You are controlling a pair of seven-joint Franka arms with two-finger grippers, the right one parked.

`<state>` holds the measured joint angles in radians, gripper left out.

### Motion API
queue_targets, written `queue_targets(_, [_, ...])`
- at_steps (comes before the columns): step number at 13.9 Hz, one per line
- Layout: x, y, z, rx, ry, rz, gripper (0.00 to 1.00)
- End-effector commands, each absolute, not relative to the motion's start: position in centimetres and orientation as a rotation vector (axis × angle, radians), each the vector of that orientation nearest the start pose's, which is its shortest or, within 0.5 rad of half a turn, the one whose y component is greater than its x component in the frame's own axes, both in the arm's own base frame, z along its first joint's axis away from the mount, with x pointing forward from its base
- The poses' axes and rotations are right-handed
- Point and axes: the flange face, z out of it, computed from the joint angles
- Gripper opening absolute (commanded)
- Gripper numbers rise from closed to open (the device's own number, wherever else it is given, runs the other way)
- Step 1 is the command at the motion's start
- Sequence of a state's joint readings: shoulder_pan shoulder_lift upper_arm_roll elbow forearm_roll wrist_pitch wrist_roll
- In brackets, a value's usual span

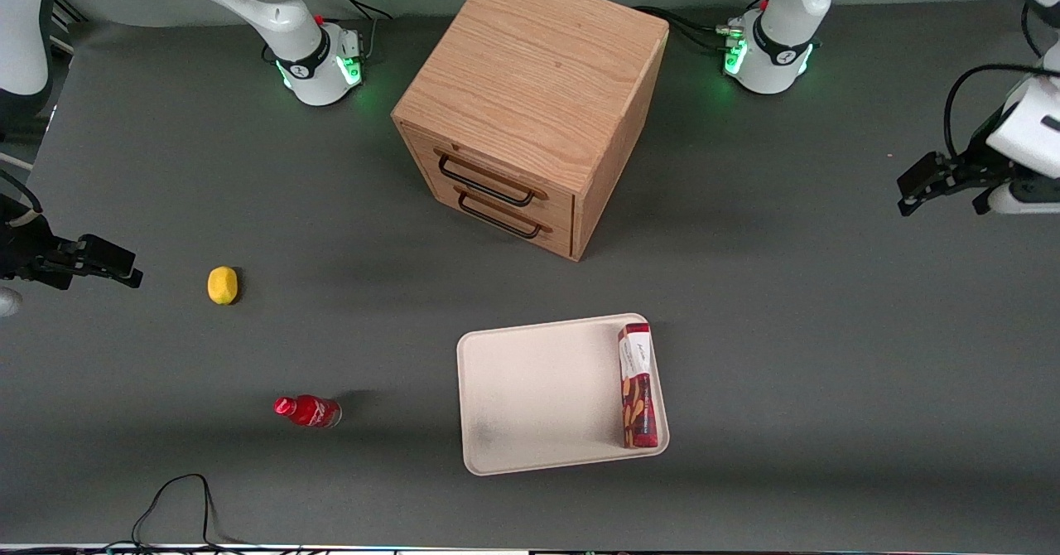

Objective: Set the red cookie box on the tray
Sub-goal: 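Open the left gripper and raise it away from the tray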

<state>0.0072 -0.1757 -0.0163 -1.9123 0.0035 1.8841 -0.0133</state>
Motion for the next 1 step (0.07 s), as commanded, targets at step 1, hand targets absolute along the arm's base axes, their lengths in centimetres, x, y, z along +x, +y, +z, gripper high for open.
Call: queue_targets(1, [51.12, -1.08, 58.79, -3.160, 0.014, -0.242, 1.00])
